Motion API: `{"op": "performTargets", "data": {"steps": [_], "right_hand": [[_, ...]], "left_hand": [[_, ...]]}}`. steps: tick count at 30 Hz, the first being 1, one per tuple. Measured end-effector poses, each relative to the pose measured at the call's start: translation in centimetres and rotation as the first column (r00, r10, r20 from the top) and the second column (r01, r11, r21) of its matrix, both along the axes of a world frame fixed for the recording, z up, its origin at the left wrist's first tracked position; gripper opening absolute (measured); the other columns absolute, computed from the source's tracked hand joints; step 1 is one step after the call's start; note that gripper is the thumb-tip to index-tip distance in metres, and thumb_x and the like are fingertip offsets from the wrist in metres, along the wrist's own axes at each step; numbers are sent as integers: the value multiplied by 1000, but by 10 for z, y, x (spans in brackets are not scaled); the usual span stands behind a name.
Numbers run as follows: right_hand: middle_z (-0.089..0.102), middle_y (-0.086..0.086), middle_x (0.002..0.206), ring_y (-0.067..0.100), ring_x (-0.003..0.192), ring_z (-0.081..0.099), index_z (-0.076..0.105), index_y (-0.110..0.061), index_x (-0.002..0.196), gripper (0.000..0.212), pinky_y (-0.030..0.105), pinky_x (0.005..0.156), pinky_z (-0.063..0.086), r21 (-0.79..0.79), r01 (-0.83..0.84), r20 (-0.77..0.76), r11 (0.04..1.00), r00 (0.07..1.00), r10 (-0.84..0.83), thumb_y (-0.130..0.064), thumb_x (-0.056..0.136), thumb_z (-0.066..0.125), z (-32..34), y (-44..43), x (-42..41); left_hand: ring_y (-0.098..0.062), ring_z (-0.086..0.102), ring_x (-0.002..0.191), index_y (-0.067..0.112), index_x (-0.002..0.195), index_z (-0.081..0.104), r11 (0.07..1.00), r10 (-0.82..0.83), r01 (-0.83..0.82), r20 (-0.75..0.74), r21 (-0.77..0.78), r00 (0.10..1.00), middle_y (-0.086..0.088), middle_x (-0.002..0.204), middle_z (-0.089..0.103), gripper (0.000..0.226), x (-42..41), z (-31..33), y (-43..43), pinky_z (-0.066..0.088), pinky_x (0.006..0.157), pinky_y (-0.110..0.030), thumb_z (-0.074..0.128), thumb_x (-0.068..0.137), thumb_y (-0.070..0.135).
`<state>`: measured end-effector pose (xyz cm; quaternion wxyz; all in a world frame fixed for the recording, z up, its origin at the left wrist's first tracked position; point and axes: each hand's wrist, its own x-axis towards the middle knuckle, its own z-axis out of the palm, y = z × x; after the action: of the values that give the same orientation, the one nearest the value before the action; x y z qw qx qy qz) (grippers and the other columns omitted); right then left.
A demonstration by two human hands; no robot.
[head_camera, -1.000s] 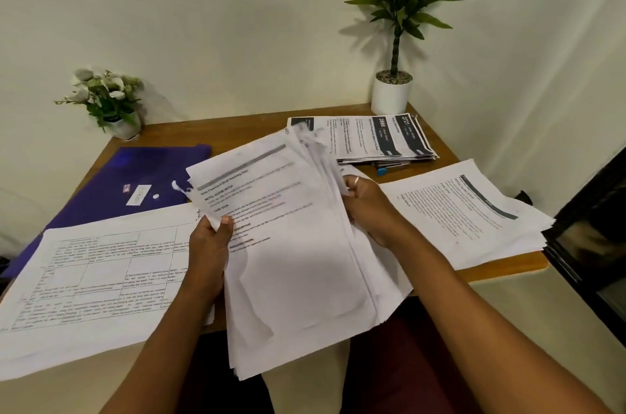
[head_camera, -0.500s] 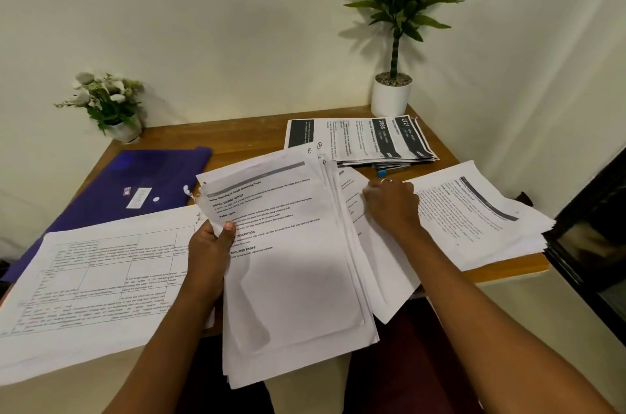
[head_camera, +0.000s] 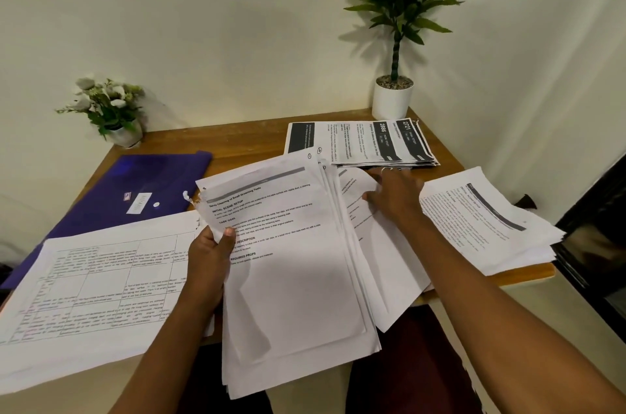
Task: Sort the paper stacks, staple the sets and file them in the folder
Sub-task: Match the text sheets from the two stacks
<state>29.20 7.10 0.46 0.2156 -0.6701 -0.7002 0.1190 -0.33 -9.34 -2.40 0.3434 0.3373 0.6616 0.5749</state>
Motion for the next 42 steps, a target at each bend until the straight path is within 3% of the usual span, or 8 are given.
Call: {"op": "performTargets", "data": {"steps": [7,16,26,29,32,35,39,42], "right_hand": [[72,4,97,16,81,59,75,-9,107,18,24,64,37,-47,-48,-374,998,927,27,-18,92,73,4,-6,19],[67,0,92,17,83,60,69,-16,94,5,26,76,39,-66,-33,-454,997,891,-1,-19,93,73,10,-11,25],[68,1,96,20,91,63,71,-11,104,14,26,72,41,-53,-69,-454,996,890,38,-22,98,67,13,-14,25],[67,-5,104,13,96,61,70,-14,109,13,25,81,41,-41,-156,-461,987,879,120,-20,100,64,21,-19,19],[72,-8,105,6,97,67,70,-15,107,10,17,80,46,-58,-215,-617,975,776,135,-14,100,63,25,-25,8],[76,-10,108,3,101,70,72,-14,113,20,20,90,51,-130,-282,-755,950,649,89,-5,100,60,24,-32,-9],[77,-2,108,17,104,73,71,-21,110,28,33,93,58,-206,-362,-810,909,585,50,0,101,55,24,-45,-28],[78,7,105,30,101,74,72,-18,111,17,45,90,60,-309,-375,-823,874,565,-49,-11,100,61,19,-54,-35]], "left_hand": [[-10,68,89,19,120,64,1000,17,-17,7,-5,1000,7,103,70,18,1,0,2,52,68,-22,56,104,20],[-14,69,97,22,120,65,1000,5,-5,28,-8,1000,10,108,71,19,0,0,1,53,73,-26,57,103,20],[-15,70,97,19,127,64,1000,7,-6,18,-28,1000,7,111,71,24,1,2,0,53,69,-24,56,104,21],[-10,68,95,18,132,61,1000,4,-3,7,-19,1000,4,116,70,29,1,2,0,53,65,-17,56,104,21],[-10,69,96,20,128,62,1000,-8,8,45,3,999,8,111,70,25,0,2,0,54,63,-13,56,104,19],[-17,70,104,18,131,62,1000,-9,7,100,18,995,5,116,72,28,-2,1,1,56,77,-26,56,104,20],[-24,71,108,21,132,63,999,33,-34,196,2,980,1,121,72,30,-4,1,5,57,87,-39,59,102,25],[-20,70,103,20,131,60,999,42,-35,189,-40,981,2,121,70,28,1,8,14,57,79,-33,57,104,22]]}}
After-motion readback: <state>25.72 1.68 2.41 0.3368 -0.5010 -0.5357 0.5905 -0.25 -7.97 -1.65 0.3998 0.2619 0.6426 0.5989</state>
